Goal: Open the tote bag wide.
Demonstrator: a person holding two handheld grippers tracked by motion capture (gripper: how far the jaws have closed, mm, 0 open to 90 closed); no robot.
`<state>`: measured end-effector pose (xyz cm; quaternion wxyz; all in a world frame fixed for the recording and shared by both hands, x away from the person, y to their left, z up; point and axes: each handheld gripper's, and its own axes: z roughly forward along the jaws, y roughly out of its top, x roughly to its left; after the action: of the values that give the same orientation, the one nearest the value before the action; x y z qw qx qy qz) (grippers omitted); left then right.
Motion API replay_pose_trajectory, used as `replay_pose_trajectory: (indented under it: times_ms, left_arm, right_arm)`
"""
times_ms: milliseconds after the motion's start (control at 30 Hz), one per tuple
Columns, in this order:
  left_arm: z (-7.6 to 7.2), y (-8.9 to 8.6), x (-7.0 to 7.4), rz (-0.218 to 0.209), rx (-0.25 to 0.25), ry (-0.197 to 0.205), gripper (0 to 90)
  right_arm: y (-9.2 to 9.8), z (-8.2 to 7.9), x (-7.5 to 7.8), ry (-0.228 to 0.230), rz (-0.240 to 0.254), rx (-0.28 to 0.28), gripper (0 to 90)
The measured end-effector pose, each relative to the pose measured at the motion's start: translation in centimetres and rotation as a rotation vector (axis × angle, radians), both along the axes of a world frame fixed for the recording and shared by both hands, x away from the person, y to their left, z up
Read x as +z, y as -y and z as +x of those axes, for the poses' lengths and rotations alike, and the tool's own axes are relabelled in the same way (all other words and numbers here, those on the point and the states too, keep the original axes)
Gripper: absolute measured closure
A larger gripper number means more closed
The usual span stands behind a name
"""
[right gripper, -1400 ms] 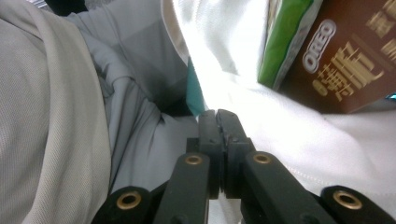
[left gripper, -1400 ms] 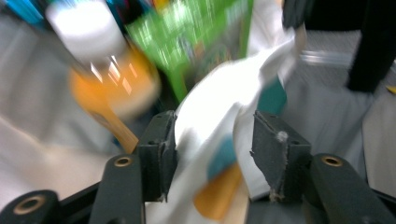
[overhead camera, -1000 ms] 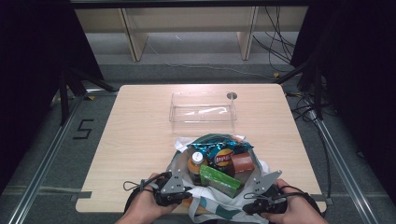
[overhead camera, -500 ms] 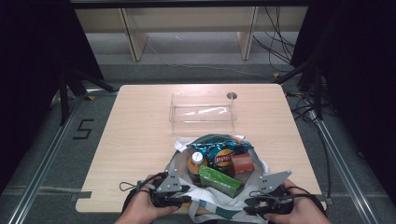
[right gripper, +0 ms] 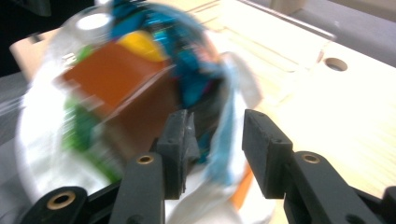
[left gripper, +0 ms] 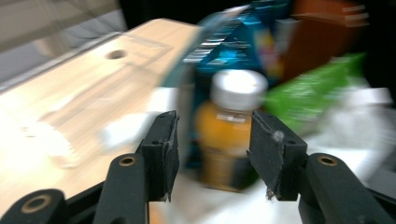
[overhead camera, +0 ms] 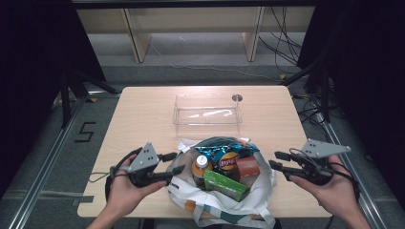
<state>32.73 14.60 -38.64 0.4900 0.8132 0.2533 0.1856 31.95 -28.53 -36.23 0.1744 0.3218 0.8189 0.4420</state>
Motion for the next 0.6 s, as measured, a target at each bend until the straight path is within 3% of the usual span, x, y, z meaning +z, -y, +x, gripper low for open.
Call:
replay_pose_trajectory:
  times_ms: [100,167,233,267,333,367,400,433,467,533,567,600]
  left_arm:
    - [2.0,0.4,-0.2,0.022,-0.017,0.000,53.3]
    - [2.8,0.6,-0.5,0.048,-0.025,-0.017,54.4]
    - [3.8,0.8,-1.1,0.131,-0.084,-0.026,54.8]
    - [4.2,0.9,-1.5,0.133,-0.076,-0.033,56.5]
    - [4.7,0.9,-1.7,0.146,-0.078,-0.035,62.0]
    - [4.8,1.0,-1.8,0.130,-0.079,-0.029,65.5]
    - [4.9,1.0,-1.7,0.130,-0.067,-0.033,70.1]
    - [4.9,1.1,-1.7,0.116,-0.048,-0.033,75.1]
    - [5.0,1.0,-1.7,0.124,-0.030,-0.032,78.0]
    - [5.1,1.2,-2.3,0.097,0.006,-0.053,79.4]
    - [5.2,1.2,-2.6,0.113,0.013,-0.055,79.7]
    - [5.2,1.3,-3.1,0.106,0.027,-0.080,79.9]
  right_arm:
    - [-0.6,1.5,-0.5,-0.032,-0.014,0.009,61.1]
    - [-0.9,2.6,-1.0,-0.042,-0.059,0.021,64.0]
    - [-1.3,3.1,-1.3,-0.103,-0.077,0.032,75.2]
    - [-1.7,3.4,-1.6,-0.144,-0.084,0.034,83.6]
    - [-1.7,3.9,-1.7,-0.131,-0.124,0.035,89.2]
    - [-1.8,3.8,-1.5,-0.148,-0.112,0.010,89.4]
    - [-1.7,4.0,-1.3,-0.132,-0.104,0.021,89.5]
    - [-1.8,3.9,-1.0,-0.122,-0.090,-0.008,89.6]
    - [-1.7,4.1,-0.9,-0.100,-0.102,0.003,89.6]
    - [-2.0,4.5,-1.1,-0.070,-0.100,-0.029,89.7]
    - [-2.1,4.5,-1.2,-0.082,-0.101,-0.045,89.7]
    - [-2.3,4.7,-1.5,-0.062,-0.122,-0.053,89.7]
